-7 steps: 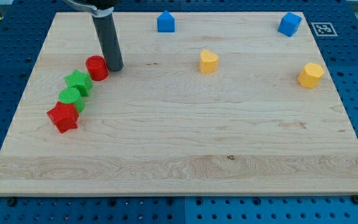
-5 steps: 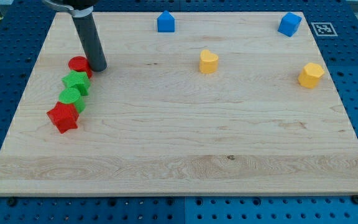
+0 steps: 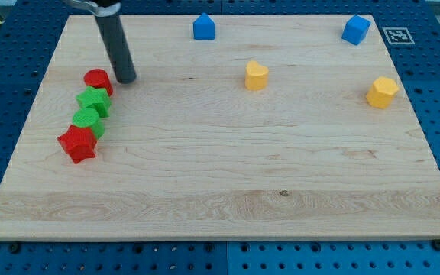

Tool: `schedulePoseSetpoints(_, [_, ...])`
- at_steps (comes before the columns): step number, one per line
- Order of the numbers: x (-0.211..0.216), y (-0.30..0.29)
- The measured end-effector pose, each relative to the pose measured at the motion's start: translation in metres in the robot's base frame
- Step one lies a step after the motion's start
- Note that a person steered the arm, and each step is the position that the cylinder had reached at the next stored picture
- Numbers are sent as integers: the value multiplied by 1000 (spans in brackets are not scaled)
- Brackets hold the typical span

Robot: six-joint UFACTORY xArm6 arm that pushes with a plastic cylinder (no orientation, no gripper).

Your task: Move your arm to the bottom right corner

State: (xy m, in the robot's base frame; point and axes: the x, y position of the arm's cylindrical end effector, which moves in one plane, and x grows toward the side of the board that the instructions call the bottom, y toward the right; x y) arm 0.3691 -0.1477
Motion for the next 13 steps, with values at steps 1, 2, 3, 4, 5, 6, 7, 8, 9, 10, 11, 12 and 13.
schedulePoseSetpoints(1, [5, 19])
schedulePoseSetpoints(2, [5, 26])
schedulePoseSetpoints(3, [9, 61])
schedulePoseSetpoints(4, [13, 89])
schedulePoseSetpoints(5, [27, 128])
schedulePoseSetpoints(6, [51, 170])
schedulePoseSetpoints(7, [63, 203])
schedulePoseSetpoints(8, [63, 204])
schedulePoseSetpoints(9, [63, 204])
schedulePoseSetpoints(10, [76, 217])
schedulePoseSetpoints(11, [94, 240])
schedulePoseSetpoints(12, [100, 254])
schedulePoseSetpoints(13, [113, 291])
